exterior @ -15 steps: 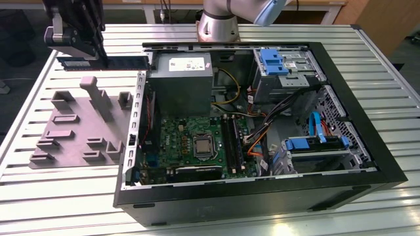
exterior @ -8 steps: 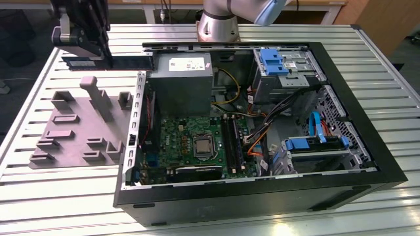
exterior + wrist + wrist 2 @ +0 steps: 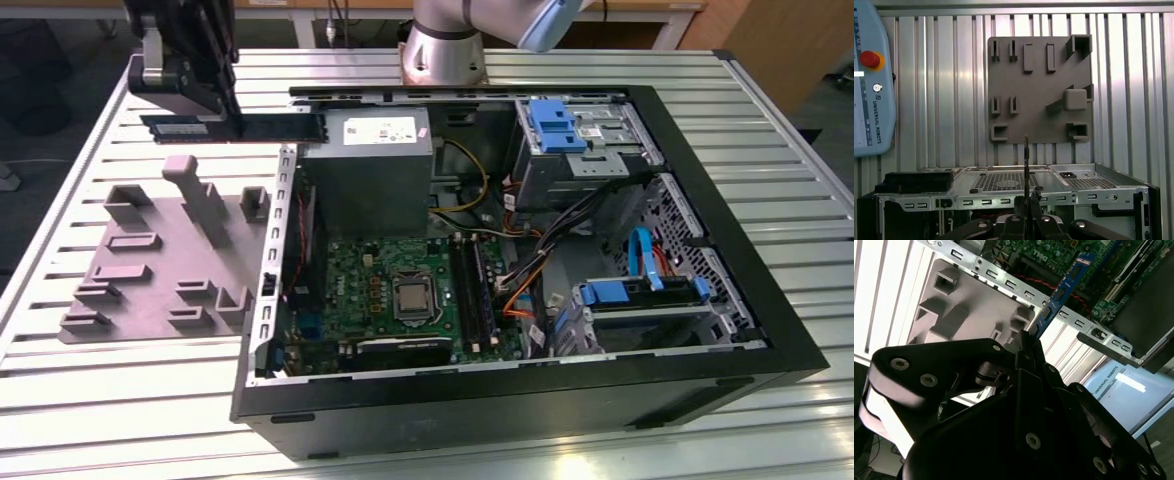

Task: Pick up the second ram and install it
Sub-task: 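Pick up the second ram and move it above second insertion slot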

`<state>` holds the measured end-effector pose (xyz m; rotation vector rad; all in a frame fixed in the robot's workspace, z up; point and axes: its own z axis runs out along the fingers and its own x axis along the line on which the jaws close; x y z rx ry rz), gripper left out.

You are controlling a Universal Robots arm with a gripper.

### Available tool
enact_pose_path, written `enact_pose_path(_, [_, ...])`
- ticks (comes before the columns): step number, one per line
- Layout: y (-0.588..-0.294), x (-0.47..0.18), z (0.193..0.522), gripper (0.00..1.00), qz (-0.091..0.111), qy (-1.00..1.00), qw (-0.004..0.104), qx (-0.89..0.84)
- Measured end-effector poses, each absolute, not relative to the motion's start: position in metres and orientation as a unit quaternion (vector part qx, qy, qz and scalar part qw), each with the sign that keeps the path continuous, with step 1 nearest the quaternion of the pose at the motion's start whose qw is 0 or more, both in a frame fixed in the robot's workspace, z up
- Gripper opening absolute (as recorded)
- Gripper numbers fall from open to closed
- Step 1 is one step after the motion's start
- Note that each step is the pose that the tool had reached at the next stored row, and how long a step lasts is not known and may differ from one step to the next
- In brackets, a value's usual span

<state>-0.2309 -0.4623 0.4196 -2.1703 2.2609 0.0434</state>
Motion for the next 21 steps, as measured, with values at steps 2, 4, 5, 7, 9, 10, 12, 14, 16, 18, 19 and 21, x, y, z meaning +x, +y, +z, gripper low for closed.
enact_pose_path(2, [-0.462,-0.228,0.420,0.14,0.014,0.721,0.004,-0.692])
enact_pose_path(4, [-0.462,-0.226,0.420,0.14,0.014,0.721,0.004,-0.692])
enact_pose_path(5, [-0.462,-0.225,0.420,0.14,0.014,0.721,0.004,-0.692])
enact_pose_path(7, [-0.462,-0.222,0.420,0.14,0.014,0.721,0.004,-0.692])
enact_pose_path(9, [-0.462,-0.220,0.420,0.14,0.014,0.721,0.004,-0.692])
enact_pose_path(10, [-0.462,-0.219,0.420,0.14,0.014,0.721,0.004,-0.692])
enact_pose_path(12, [-0.462,-0.216,0.420,0.14,0.014,0.721,0.004,-0.692])
enact_pose_path(14, [-0.462,-0.214,0.420,0.14,0.014,0.721,0.004,-0.692])
enact_pose_path(16, [-0.462,-0.212,0.420,0.14,0.014,0.721,0.004,-0.692])
enact_pose_path(18, [-0.462,-0.210,0.420,0.14,0.014,0.721,0.004,-0.692])
enact_pose_path(19, [-0.462,-0.209,0.420,0.14,0.014,0.721,0.004,-0.692])
enact_pose_path(21, [-0.462,-0.206,0.420,0.14,0.014,0.721,0.004,-0.692])
